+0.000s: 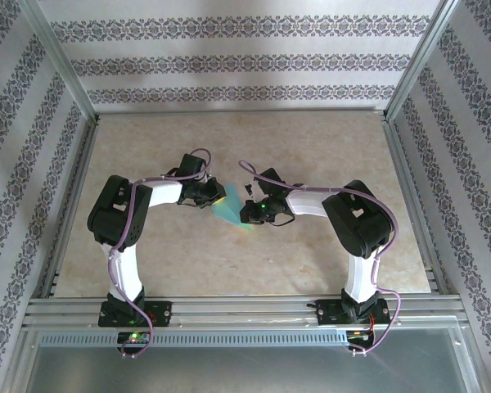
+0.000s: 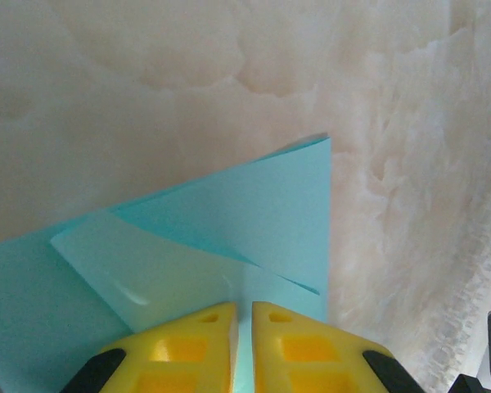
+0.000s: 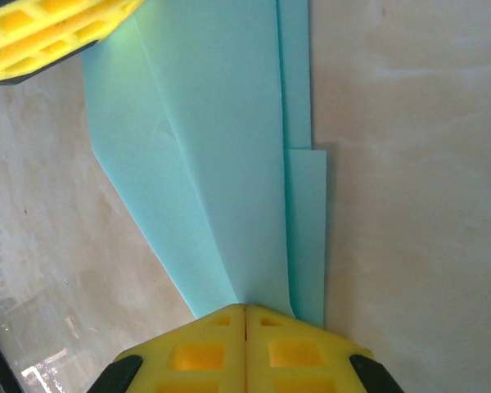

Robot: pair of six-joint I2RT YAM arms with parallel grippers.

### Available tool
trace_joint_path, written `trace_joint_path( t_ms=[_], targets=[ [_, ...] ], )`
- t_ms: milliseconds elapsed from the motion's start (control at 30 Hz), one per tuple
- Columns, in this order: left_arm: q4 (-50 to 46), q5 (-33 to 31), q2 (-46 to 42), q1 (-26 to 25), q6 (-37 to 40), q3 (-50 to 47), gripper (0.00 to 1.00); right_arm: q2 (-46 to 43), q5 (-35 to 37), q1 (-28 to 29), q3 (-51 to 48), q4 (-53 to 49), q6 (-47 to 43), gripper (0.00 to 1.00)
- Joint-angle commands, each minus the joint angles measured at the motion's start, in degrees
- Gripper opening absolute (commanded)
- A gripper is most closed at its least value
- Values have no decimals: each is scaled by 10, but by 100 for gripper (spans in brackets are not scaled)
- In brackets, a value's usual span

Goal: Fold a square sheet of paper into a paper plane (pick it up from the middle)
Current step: Fourth fold the wing at the center of the table.

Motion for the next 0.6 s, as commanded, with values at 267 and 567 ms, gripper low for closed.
trace_joint_path(
  t_ms=[267,567],
  targets=[
    [-44,-57,45,89,77,36,15,43,84,-3,-25,-112,-12,7],
    [-89,-58,43,117,110,95,16,45,84,0,-33,-107,-7,7]
  ],
)
